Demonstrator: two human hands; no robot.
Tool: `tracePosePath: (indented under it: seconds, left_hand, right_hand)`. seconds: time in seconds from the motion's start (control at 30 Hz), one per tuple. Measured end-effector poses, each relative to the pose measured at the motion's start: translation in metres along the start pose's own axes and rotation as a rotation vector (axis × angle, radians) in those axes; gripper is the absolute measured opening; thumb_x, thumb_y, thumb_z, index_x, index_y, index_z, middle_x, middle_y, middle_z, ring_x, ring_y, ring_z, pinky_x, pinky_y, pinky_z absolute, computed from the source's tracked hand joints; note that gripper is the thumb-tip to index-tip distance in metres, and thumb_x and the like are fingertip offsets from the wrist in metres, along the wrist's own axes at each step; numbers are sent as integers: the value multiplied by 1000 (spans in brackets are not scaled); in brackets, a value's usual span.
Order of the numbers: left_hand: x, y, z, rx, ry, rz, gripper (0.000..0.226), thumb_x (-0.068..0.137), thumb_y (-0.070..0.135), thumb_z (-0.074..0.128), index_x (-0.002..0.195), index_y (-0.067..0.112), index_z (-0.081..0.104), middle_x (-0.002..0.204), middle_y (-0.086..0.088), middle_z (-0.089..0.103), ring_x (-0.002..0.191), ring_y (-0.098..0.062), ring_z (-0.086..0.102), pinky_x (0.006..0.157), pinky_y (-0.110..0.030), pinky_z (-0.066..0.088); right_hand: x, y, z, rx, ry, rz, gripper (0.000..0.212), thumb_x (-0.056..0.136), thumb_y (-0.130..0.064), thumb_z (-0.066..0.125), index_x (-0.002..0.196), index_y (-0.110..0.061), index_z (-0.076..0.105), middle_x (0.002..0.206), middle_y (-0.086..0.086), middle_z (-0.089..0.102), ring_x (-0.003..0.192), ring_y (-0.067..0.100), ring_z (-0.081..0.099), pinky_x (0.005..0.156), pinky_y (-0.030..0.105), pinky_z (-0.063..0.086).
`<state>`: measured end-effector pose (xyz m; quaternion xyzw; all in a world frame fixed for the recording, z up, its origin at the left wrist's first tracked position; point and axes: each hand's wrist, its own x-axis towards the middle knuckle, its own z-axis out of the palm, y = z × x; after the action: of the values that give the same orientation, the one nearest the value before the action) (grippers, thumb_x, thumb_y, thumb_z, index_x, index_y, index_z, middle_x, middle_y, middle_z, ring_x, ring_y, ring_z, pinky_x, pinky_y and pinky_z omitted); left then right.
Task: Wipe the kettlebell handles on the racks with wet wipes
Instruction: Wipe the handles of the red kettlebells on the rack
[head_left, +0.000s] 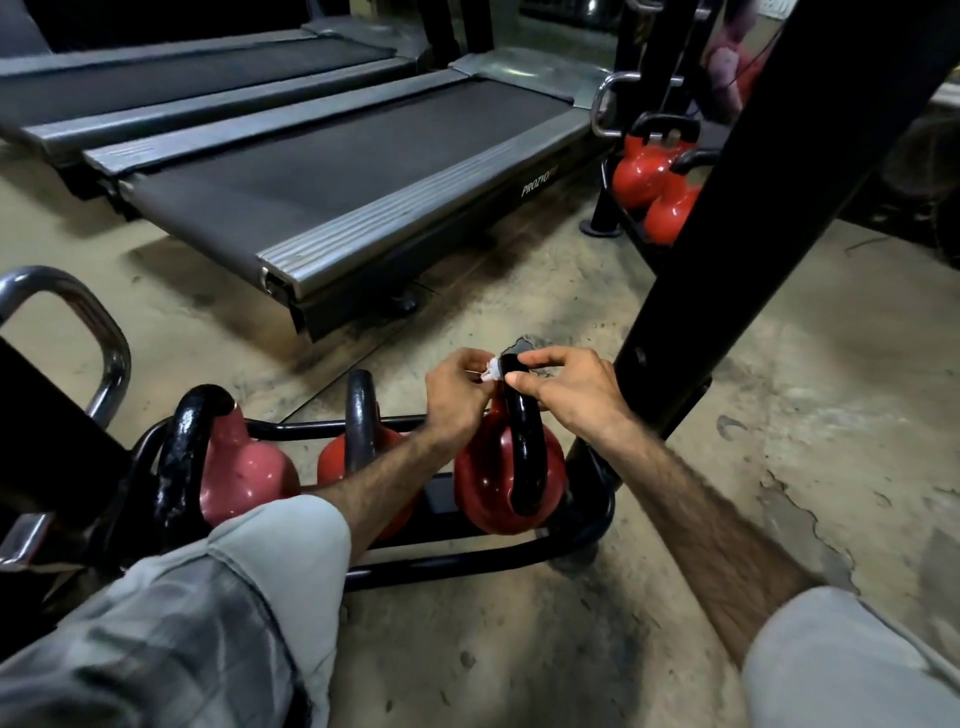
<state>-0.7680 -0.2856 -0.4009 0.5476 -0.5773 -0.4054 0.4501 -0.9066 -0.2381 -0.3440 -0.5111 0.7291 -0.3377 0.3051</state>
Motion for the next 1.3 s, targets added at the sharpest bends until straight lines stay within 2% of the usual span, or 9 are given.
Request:
tracePosePath:
  seconds: [0.1, 0.2, 0.33, 0.47, 0.6, 0.73, 0.97, 1.17, 1.3]
  left_hand:
    - [4, -4, 4, -20, -74, -76, 14, 74, 9, 78, 87, 12, 74, 83, -4, 74, 80, -17, 71, 78, -35, 58]
    - [3, 1, 6, 12, -85, -89, 10, 78, 18, 75, 78, 8, 73, 75, -4, 71, 71, -15, 68, 69, -38, 58]
    - [-14, 16, 7, 40, 19, -76, 8, 82, 15, 71, 88, 11, 72, 78, 5, 68, 67, 0, 61, 61, -9, 49]
    - [-19, 6, 2, 85, 37, 233, 37, 77, -5, 65, 109, 14, 69, 97, -1, 63, 87, -10, 63, 82, -24, 53]
    - [-14, -3, -7, 126, -43, 478, 39, 77, -3, 69, 113, 13, 67, 94, 1, 55, 85, -5, 57, 77, -18, 49]
    - [-8, 1, -2, 113, -28, 296, 30, 78, 1, 70, 104, 14, 61, 92, 4, 62, 81, 2, 59, 70, -12, 47]
    - [6, 5, 1, -55, -74, -158, 16, 75, 5, 76, 90, 10, 74, 89, -8, 74, 85, -18, 70, 74, -34, 58]
    - [1, 39, -4, 12, -74, 55, 28, 82, -13, 56, 100, 1, 73, 91, 0, 69, 70, 10, 62, 64, -1, 43]
    - [11, 43, -7, 141, -131, 79, 27, 87, -5, 54, 102, 5, 74, 102, -10, 73, 91, -13, 66, 71, -7, 46]
  right_hand:
    - [0, 0, 0, -2, -10, -13, 37, 63, -53, 80, 95, -38, 72, 101, -9, 72, 99, 12, 68, 94, 32, 54]
    - [-1, -2, -2, -17, -9, -25, 36, 67, -49, 81, 99, -34, 73, 101, -10, 73, 96, 10, 69, 94, 31, 54]
    - [-4, -4, -2, -23, 10, -20, 37, 65, -48, 81, 99, -34, 74, 100, -10, 74, 95, 11, 70, 93, 32, 55]
    - [-7, -6, -1, -21, 25, -33, 34, 69, -43, 81, 100, -32, 74, 103, -11, 73, 98, 11, 69, 96, 32, 53]
    - [-6, -3, -2, -2, 21, -35, 32, 70, -43, 81, 100, -32, 74, 101, -13, 73, 96, 9, 69, 94, 32, 54]
    - [-7, -2, -1, 6, 28, -38, 31, 69, -47, 79, 97, -36, 73, 97, -12, 74, 97, 10, 69, 95, 33, 54]
    - [-8, -4, 0, -27, 27, -36, 31, 70, -52, 76, 98, -39, 71, 105, -9, 71, 107, 16, 64, 94, 35, 54]
    - [-13, -8, -2, -18, 34, -54, 32, 78, -41, 76, 108, -30, 72, 109, -12, 71, 108, 14, 65, 100, 36, 50]
    - [-17, -12, -3, -24, 38, -41, 30, 81, -38, 75, 109, -28, 72, 112, -9, 69, 114, 14, 60, 103, 36, 47]
